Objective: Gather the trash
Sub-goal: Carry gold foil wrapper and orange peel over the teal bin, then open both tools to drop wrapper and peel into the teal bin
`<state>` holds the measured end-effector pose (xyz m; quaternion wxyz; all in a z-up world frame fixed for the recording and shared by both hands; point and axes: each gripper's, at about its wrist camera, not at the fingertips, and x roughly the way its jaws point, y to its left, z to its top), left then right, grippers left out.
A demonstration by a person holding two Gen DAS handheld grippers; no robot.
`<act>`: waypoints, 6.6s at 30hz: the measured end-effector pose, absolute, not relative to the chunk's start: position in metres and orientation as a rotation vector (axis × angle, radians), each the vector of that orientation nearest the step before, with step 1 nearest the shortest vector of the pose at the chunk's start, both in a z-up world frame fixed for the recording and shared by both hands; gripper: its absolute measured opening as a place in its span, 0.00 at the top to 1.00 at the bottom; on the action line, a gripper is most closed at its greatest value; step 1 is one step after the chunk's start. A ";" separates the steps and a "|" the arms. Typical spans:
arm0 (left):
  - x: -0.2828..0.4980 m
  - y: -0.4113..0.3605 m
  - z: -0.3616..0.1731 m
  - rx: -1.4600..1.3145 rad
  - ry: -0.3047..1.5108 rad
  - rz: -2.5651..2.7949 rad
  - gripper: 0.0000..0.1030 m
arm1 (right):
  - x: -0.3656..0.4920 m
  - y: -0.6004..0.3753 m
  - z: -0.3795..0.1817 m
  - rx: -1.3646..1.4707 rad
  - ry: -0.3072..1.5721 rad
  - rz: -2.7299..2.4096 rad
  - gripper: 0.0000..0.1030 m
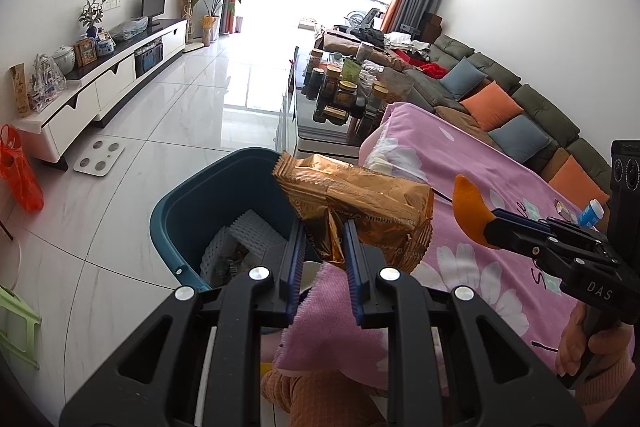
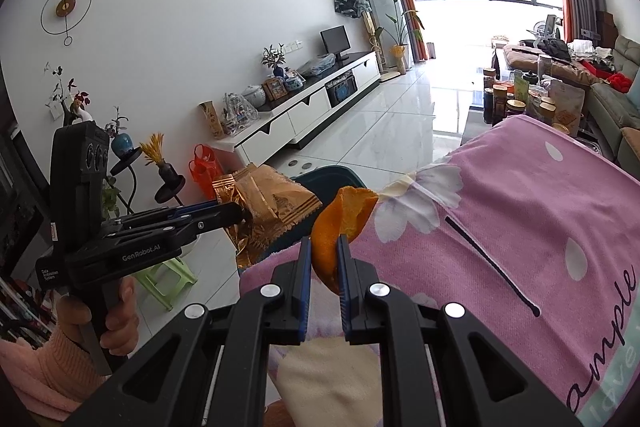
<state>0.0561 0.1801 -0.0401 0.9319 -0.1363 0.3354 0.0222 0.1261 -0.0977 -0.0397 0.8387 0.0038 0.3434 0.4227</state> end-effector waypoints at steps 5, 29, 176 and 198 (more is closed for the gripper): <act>0.057 0.183 -0.041 -0.284 0.686 0.054 0.81 | 0.127 -0.092 -0.040 0.005 0.731 0.901 0.89; 0.056 0.197 -0.046 -0.305 0.687 0.105 0.81 | 0.130 -0.067 -0.041 -0.021 0.750 0.931 0.89; 0.129 0.220 -0.117 -0.311 0.832 0.263 0.80 | 0.189 0.036 -0.087 -0.119 1.000 0.920 0.88; 0.120 0.217 -0.117 -0.326 0.802 0.244 0.27 | 0.182 0.004 -0.075 -0.036 0.943 0.896 0.57</act>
